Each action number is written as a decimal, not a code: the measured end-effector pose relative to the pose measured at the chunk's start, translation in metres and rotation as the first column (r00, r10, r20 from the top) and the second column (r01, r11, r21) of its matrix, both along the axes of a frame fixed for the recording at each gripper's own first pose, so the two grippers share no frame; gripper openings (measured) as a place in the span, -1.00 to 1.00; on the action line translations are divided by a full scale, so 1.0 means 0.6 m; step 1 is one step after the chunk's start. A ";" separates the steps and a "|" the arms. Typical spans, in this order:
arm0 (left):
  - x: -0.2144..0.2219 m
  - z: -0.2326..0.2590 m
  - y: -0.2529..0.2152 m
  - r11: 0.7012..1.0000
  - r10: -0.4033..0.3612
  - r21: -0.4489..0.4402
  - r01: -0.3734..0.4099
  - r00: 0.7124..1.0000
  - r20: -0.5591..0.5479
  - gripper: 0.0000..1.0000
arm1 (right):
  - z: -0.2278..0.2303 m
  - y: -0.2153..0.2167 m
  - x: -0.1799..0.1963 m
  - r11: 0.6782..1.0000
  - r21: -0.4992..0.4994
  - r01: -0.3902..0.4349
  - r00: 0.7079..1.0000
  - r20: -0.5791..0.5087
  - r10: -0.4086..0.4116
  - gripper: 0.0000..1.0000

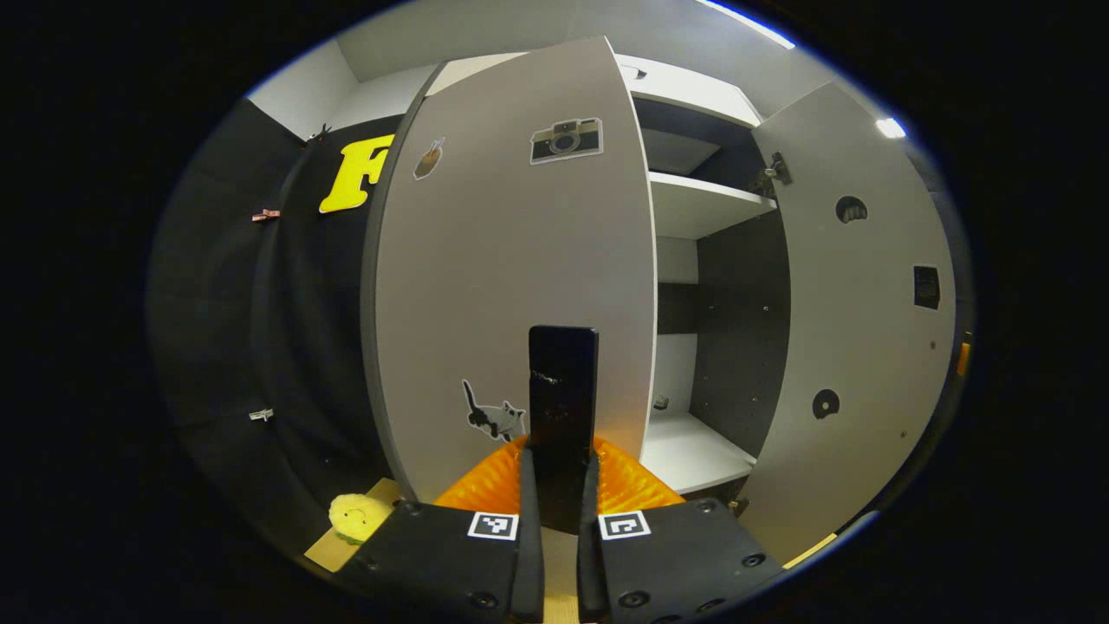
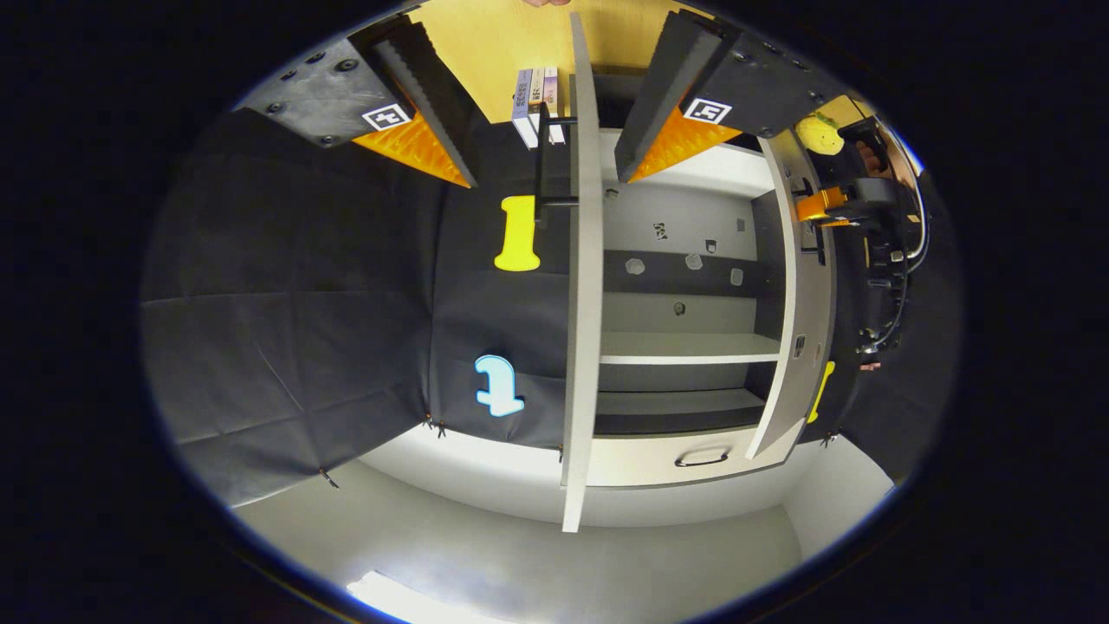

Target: Open the right door of the double-door shoe cabinet with the right hand, and open the left door with the left hand.

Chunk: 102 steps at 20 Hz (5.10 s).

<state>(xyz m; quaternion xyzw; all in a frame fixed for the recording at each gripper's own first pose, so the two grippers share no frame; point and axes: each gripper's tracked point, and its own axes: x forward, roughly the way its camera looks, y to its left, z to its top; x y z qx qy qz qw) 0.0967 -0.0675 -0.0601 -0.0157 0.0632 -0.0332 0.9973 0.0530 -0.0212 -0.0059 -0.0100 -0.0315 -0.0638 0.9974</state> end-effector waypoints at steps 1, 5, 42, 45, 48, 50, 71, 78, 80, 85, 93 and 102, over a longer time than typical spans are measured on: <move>-0.012 0.002 0.008 1.000 -0.002 -0.001 0.002 1.000 -0.001 -0.60 | 0.000 0.010 0.001 1.000 -0.005 -0.005 1.000 0.000 0.005 0.95; -0.055 0.001 0.046 1.000 -0.008 -0.015 0.008 1.000 0.000 -0.61 | -0.005 0.053 0.007 1.000 -0.009 -0.029 1.000 -0.007 0.029 0.96; -0.147 0.001 0.271 0.999 -0.008 -0.051 0.010 0.999 0.036 -0.77 | -0.034 0.219 0.021 0.989 0.027 -0.142 0.989 -0.040 0.143 0.95; -0.142 -0.006 0.314 0.999 0.017 -0.039 -0.015 0.999 0.049 -0.84 | -0.039 0.226 0.022 0.988 0.037 -0.152 0.987 -0.044 0.154 0.96; -0.145 -0.008 0.340 0.996 0.012 -0.092 -0.008 0.999 0.044 -0.90 | -0.035 0.237 0.025 0.986 0.033 -0.165 0.985 -0.040 0.166 0.96; -0.144 -0.010 0.338 0.994 0.013 -0.109 -0.009 0.999 0.035 -0.90 | -0.036 0.247 0.026 0.985 0.023 -0.173 0.984 -0.038 0.174 0.96; -0.253 0.061 0.289 0.995 0.101 0.001 -0.101 0.991 0.087 0.50 | -0.049 0.235 0.035 0.978 0.071 -0.194 0.978 -0.061 0.198 0.95; -0.259 0.064 0.223 0.996 0.081 -0.040 -0.077 0.992 0.100 0.89 | -0.045 0.228 0.038 0.978 0.074 -0.198 0.978 -0.057 0.202 0.96; -0.257 0.064 0.211 0.996 0.082 -0.043 -0.078 0.992 0.101 0.89 | -0.045 0.228 0.037 0.978 0.075 -0.197 0.978 -0.056 0.202 0.96; -0.244 0.064 0.173 0.997 0.055 -0.057 -0.049 0.993 0.102 0.89 | -0.043 0.225 0.037 0.979 0.084 -0.187 0.980 -0.050 0.191 0.96; -0.236 0.058 0.138 0.999 0.044 -0.021 -0.042 0.994 0.101 0.89 | -0.050 0.238 0.042 0.978 0.080 -0.195 0.979 -0.050 0.199 0.96; -0.231 0.065 0.111 0.999 0.028 0.018 -0.031 0.993 0.110 0.89 | -0.052 0.242 0.044 0.977 0.080 -0.198 0.978 -0.053 0.203 0.95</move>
